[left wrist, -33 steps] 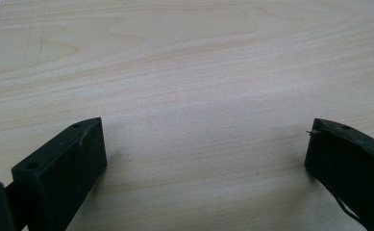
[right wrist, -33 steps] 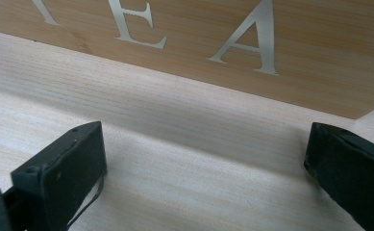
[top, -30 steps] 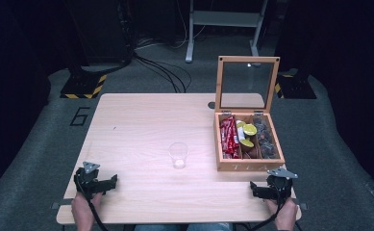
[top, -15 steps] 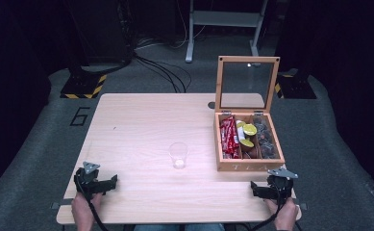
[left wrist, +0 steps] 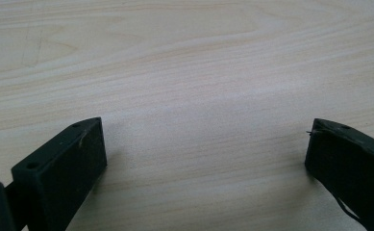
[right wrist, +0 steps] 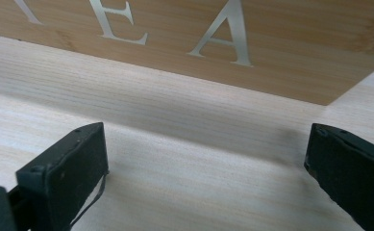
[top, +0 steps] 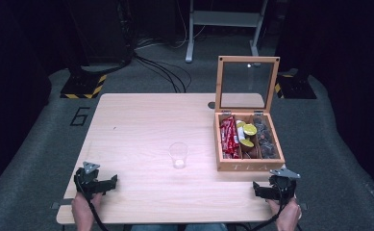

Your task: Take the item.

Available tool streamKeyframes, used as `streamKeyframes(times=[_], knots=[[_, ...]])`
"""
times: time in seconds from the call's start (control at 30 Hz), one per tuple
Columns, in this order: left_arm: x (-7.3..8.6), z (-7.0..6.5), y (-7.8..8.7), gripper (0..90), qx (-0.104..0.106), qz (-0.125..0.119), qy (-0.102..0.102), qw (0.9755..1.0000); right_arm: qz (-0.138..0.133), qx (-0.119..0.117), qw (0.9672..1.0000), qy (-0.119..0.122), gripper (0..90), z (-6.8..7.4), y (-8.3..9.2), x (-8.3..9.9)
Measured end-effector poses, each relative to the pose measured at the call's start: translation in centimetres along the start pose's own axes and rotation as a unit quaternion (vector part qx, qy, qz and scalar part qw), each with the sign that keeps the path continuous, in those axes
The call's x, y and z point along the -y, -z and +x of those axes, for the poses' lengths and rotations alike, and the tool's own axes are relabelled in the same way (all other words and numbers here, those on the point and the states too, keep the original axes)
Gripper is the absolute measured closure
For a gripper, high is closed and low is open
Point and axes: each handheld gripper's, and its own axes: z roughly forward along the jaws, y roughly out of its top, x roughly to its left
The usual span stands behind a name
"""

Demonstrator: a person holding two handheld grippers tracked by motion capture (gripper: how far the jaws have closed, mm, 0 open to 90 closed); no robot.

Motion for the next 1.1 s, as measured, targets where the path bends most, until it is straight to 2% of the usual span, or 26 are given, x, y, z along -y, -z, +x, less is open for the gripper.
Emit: streamKeyframes(times=[0.2,0.5,1.1], knots=[[0.0,0.0,0.0,0.4,0.001,0.000,0.000,1.0000,-0.009,-0.018,0.9998,-0.001,1.8,-0.1,1.2,-0.5],[0.0,0.0,0.0,0.4,0.000,0.000,0.000,1.0000,-0.018,-0.023,0.9996,0.005,4.0,0.0,2.7,-1.6],[0.0,0.0,0.0,0.5,0.001,0.000,0.000,1.0000,-0.030,-0.031,0.9990,0.014,4.3,-0.2,4.5,-3.5]])
